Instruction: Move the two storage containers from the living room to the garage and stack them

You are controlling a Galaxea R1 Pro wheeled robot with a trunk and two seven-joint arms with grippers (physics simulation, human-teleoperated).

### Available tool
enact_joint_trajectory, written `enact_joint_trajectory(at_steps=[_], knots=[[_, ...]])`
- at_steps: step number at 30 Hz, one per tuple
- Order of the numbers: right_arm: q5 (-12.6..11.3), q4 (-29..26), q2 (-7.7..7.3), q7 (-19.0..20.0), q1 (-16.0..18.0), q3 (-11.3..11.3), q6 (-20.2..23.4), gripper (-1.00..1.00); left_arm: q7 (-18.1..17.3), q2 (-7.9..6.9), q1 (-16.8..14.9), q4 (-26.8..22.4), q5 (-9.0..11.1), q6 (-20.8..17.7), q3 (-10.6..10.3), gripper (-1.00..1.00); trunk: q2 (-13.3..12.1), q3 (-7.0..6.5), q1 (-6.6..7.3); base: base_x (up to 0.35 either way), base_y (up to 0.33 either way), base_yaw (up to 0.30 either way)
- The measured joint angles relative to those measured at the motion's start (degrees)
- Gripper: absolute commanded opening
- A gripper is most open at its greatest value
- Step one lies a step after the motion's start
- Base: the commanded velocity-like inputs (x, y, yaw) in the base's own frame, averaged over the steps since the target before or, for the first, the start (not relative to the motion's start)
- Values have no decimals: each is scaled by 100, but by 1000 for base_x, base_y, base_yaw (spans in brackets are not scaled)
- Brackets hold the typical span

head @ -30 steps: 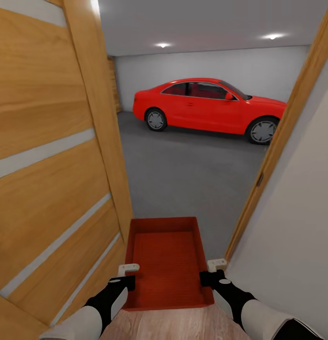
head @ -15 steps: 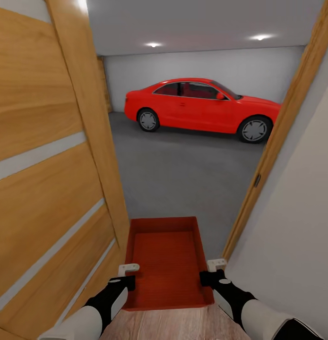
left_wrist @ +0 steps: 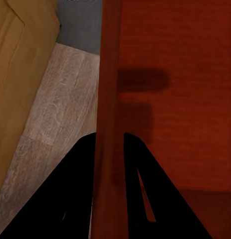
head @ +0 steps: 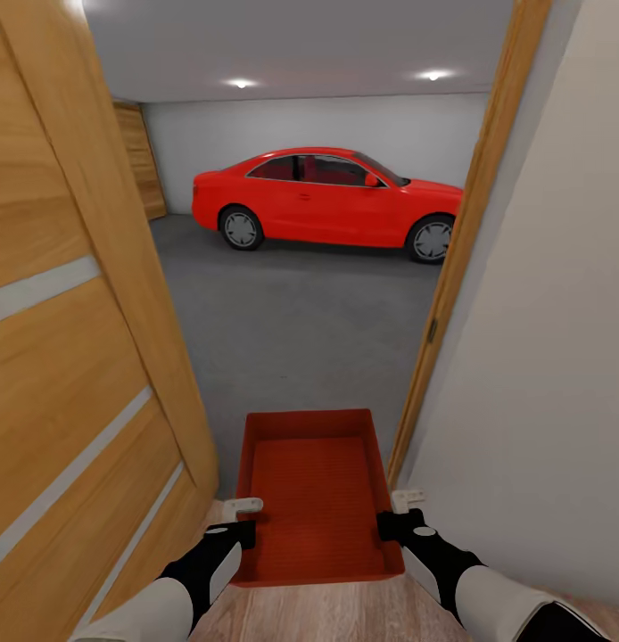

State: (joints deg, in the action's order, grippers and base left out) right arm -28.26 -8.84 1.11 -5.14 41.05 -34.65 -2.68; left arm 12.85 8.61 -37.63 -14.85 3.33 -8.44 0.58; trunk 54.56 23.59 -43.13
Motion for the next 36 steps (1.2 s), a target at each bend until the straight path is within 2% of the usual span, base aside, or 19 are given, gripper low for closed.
enact_joint_trajectory(at_steps=[8, 28, 36], knots=[[3, 2, -3, 9, 1, 3, 1, -100, 7, 2, 2, -3, 8, -2, -7, -100, 0, 0, 0, 4, 37, -155], [7, 13, 12, -1, 1, 9, -1, -100, -4, -8, 2, -3, 3, -8, -3, -100, 0, 0, 1, 87, 281, -2], [2, 3, 5, -4, 1, 2, -1, -100, -5, -4, 1, -1, 0, -1, 0, -100, 0, 0, 0, 11, 33, -139]])
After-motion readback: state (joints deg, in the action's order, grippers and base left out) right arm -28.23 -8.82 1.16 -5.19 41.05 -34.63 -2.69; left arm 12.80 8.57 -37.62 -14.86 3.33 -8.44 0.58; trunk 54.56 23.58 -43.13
